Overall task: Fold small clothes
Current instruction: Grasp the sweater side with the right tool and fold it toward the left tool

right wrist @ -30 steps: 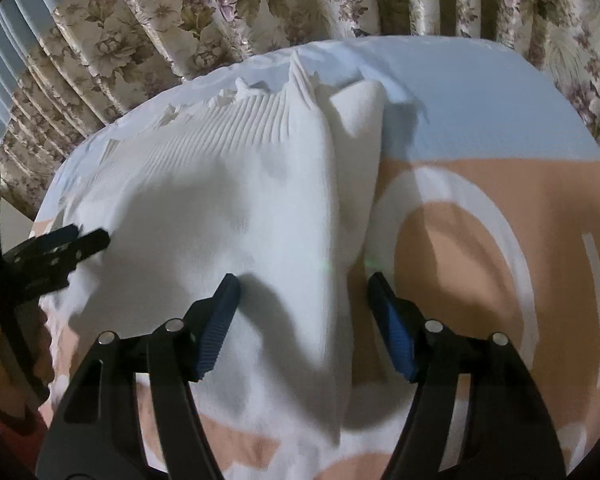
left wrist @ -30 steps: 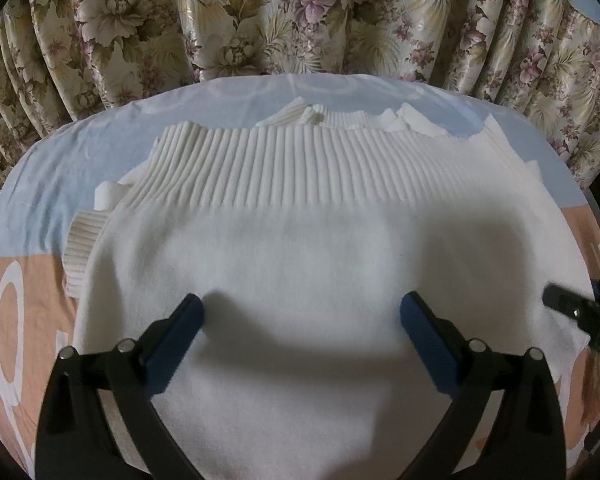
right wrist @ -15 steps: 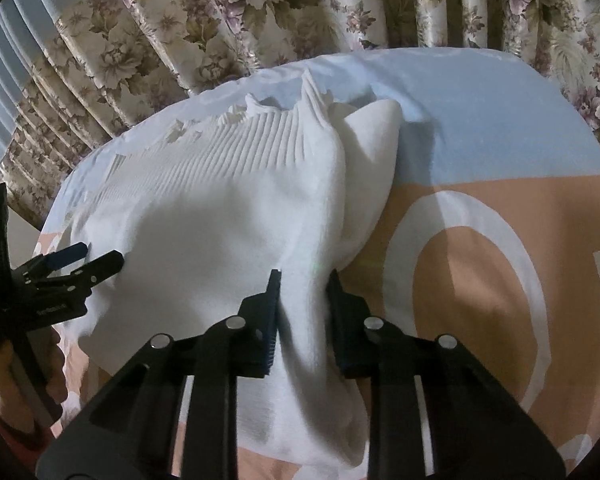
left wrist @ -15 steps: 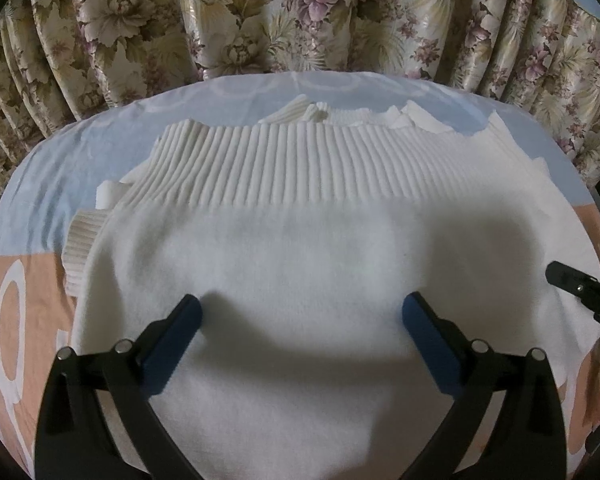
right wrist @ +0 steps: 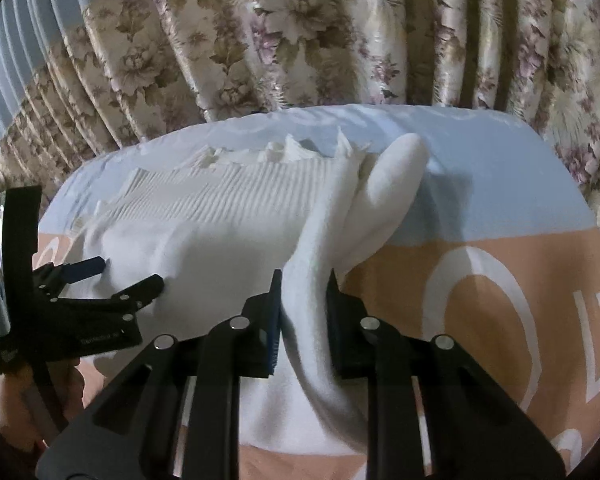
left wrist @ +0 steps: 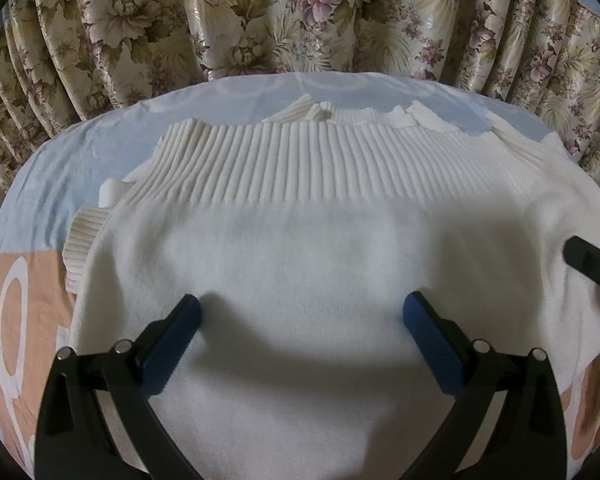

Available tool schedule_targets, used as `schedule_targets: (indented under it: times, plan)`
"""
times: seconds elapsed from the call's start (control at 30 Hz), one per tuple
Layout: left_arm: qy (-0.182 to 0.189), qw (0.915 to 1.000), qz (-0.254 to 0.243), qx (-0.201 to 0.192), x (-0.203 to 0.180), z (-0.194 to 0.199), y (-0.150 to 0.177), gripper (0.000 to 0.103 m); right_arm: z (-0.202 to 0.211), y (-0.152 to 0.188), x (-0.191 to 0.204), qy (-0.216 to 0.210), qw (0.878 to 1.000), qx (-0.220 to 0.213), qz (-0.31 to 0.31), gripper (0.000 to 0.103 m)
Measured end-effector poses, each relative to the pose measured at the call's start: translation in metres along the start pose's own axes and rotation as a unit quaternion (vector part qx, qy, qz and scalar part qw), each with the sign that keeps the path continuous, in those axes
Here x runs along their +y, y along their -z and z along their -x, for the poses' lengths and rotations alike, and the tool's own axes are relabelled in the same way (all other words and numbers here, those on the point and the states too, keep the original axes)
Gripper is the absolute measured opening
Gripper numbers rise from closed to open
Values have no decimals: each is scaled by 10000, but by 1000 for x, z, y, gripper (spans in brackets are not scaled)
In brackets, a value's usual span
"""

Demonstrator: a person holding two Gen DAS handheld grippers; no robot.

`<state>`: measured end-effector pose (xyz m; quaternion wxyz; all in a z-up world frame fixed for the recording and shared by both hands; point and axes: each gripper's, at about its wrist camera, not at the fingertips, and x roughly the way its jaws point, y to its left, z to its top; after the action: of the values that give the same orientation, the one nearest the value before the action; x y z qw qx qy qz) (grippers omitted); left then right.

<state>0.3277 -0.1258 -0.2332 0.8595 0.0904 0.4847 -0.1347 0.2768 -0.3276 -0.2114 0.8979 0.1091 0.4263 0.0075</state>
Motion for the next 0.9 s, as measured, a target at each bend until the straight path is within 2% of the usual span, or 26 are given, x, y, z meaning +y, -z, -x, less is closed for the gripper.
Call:
schedule_targets:
  times: [0.1, 0.17, 0.37, 0.5, 0.6, 0.73, 0.83, 0.9]
  plan:
    - [253, 9996, 2, 116, 9, 4, -3, 101, 0, -5, 7, -67, 9999, -6, -123, 20]
    - [292, 9995, -2, 123, 18, 12, -5, 101, 2, -9, 14, -110, 9998, -54, -157, 20]
    - [65, 10000, 56, -24, 77, 43, -8, 101, 2, -24, 57, -224, 9996, -139, 67, 20]
    - [-431, 9987, 211, -158, 121, 50, -9, 101, 0, -31, 94, -437, 9987, -228, 113, 20]
    - [-499, 9978, 413, -167, 146, 53, -7, 101, -7, -33, 128, -641, 9975, -192, 237, 20]
    - [-655, 9962, 526, -223, 175, 61, -3, 101, -18, -30, 181, -935, 9943, -29, 519, 20]
    - [-732, 9938, 808, -213, 205, 66, 3, 101, -37, -16, 216, -1134, 9906, 304, 697, 19]
    - [-689, 9926, 985, -174, 218, 67, 6, 101, -56, -5, 232, -1051, 9896, 590, 779, 20]
